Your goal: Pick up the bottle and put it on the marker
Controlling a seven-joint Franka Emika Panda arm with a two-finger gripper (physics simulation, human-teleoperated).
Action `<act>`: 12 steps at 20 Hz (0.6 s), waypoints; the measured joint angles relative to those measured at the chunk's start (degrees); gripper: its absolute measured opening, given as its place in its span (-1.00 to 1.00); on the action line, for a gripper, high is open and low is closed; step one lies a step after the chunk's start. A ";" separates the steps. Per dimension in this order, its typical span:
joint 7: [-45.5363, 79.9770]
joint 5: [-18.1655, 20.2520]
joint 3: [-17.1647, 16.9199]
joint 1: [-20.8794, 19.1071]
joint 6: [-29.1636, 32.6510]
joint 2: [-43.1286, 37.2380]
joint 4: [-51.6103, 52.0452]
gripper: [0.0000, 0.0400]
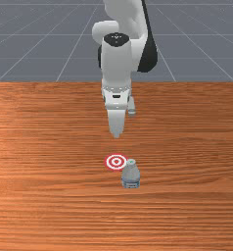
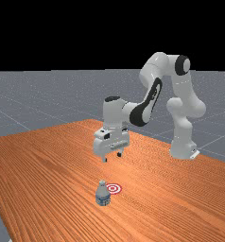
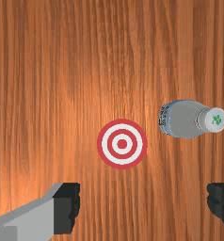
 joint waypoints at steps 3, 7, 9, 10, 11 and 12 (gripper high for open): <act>0.00 0.00 0.00 0.00 -0.79 -0.56 0.11 -0.55; -0.40 0.46 0.17 -0.19 -1.38 -1.12 0.26 0.32; -0.39 0.45 0.16 -0.19 -1.40 -1.16 0.28 0.75; -0.31 0.35 0.13 -0.15 -1.40 -1.16 0.28 0.85; -0.28 0.31 0.11 -0.14 -1.40 -1.16 0.28 0.91; -0.04 0.12 0.02 -0.05 -1.40 -1.16 0.28 0.94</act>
